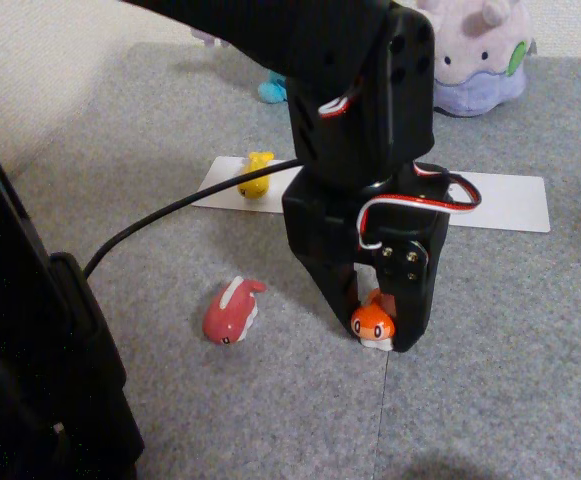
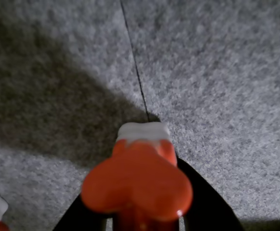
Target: Wooper wants to eat egg sudhi, and Goomy wants to eat shrimp sushi
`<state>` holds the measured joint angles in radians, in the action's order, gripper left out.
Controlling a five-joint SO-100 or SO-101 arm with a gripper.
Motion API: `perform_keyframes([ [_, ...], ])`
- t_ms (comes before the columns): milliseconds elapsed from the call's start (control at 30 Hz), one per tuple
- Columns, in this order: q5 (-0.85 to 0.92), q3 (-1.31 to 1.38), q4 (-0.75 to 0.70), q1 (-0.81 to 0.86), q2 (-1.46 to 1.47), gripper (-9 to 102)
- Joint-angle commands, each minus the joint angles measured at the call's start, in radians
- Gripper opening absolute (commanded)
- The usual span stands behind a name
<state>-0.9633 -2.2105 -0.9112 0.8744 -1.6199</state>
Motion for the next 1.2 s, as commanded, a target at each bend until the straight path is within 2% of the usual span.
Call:
perform_keyframes([
  [0, -0.002, 0.029, -0.037, -0.003, 0.008, 6],
  [233, -0.089, 0.469, -0.327, -0.038, 0.040, 6],
  [433, -0.110, 0.951, -0.537, -0.097, 0.256, 6],
  [800, -0.123, 1.667, -0.600, -0.172, 0.873, 6],
  [967, -0.126, 1.827, -0.600, -0.178, 1.031, 6],
  [1167, -0.167, 1.873, -0.597, -0.195, 1.058, 7],
])
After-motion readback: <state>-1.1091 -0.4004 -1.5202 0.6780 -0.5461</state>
